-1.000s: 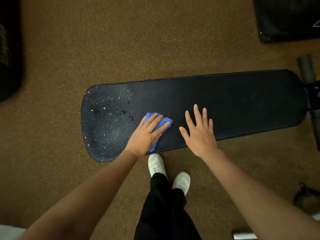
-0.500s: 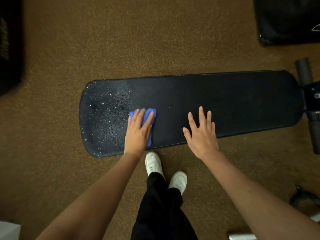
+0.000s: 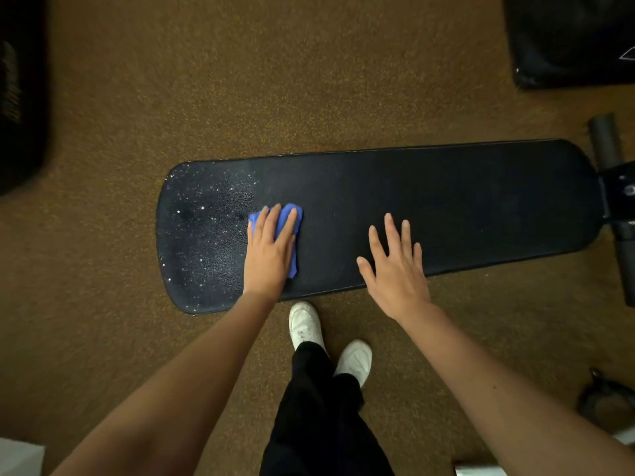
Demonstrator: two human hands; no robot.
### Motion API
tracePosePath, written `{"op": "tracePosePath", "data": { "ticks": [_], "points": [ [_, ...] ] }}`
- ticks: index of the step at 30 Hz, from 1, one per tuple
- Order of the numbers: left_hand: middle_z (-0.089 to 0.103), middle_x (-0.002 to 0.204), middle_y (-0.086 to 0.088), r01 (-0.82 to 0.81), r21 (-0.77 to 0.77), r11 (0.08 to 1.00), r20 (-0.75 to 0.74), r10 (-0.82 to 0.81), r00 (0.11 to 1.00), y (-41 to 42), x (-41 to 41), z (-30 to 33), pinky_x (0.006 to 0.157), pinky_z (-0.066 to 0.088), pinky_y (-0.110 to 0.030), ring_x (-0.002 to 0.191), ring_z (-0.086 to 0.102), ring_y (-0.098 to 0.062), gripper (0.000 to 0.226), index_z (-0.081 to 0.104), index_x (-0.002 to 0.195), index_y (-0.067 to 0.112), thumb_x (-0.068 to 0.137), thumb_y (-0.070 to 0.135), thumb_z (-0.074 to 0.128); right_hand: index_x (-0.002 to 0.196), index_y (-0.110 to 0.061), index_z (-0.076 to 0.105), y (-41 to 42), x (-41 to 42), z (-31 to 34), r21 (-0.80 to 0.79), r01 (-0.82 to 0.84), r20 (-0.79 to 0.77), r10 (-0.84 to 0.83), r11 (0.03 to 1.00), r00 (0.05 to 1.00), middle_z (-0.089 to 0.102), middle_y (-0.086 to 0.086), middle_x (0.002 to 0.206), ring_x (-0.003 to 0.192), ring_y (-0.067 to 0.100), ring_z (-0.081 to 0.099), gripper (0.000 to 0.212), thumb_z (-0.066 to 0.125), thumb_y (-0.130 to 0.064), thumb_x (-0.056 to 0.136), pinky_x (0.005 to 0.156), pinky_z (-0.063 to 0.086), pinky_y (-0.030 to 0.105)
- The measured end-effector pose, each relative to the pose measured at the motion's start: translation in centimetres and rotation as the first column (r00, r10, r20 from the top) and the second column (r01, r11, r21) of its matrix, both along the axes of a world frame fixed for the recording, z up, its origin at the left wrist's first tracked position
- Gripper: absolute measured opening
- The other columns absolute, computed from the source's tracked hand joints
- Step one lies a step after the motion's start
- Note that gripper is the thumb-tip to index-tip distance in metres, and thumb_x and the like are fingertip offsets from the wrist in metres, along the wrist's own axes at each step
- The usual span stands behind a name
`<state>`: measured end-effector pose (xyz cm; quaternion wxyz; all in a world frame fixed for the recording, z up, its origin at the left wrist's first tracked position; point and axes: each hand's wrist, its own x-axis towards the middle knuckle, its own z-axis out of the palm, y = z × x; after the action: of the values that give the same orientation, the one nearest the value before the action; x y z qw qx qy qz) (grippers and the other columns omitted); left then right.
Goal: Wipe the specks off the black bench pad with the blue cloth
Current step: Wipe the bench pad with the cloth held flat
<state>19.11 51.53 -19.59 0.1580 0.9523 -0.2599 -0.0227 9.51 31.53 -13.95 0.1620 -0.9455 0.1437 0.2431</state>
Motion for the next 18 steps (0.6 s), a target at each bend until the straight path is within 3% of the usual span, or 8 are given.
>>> {"op": "tracePosePath", "data": {
  "ticks": [5,10,14,18],
  "points": [
    [0.046,0.135,-0.024,-0.052,-0.054,0.997,0.016,0.053,0.998,-1.1,-1.6,0.0,0.102,0.033,-0.059,0.127,0.037,-0.044,0.041,0.046,0.133,0.008,0.095,0.020,0.040,0.150,-0.018,0.009,1.5,0.5,0.0,0.021,-0.045,0.025,0.045,0.999,0.999,-0.010,0.006,0.157,0.143,0.029,-0.013,0.061,0.028,-0.044,0.098,0.115,0.007,0.052],
    [0.042,0.138,-0.019,0.244,0.006,0.970,0.060,-0.244,0.968,2.2,-4.5,-0.5,0.103,0.034,-0.056,0.131,0.032,-0.037,0.043,0.037,0.138,0.016,0.096,0.024,0.039,0.150,-0.019,0.009,2.2,1.0,0.4,0.030,-0.078,0.044,0.076,0.997,0.996,-0.011,0.005,0.157,0.143,0.028,-0.014,0.061,0.028,-0.044,0.098,0.115,0.007,0.051],
    [0.048,0.132,-0.023,0.055,-0.056,0.997,0.041,-0.053,0.998,2.2,-1.5,-0.5,0.101,0.036,-0.056,0.126,0.039,-0.041,0.038,0.042,0.134,0.015,0.101,0.029,0.029,0.150,-0.020,0.008,2.1,1.2,0.5,0.039,-0.087,0.040,0.085,0.995,0.996,-0.012,0.004,0.157,0.143,0.028,-0.014,0.060,0.028,-0.043,0.098,0.115,0.007,0.050],
    [0.050,0.129,-0.026,-0.089,-0.084,0.993,0.053,0.094,0.994,-0.4,-2.1,-0.5,0.097,0.037,-0.062,0.123,0.042,-0.045,0.039,0.051,0.130,0.007,0.094,0.020,0.042,0.150,-0.020,0.007,2.7,1.0,0.3,0.070,-0.106,0.037,0.104,0.992,0.994,-0.012,0.003,0.157,0.143,0.027,-0.014,0.059,0.029,-0.042,0.099,0.115,0.007,0.050]
  ]
}}
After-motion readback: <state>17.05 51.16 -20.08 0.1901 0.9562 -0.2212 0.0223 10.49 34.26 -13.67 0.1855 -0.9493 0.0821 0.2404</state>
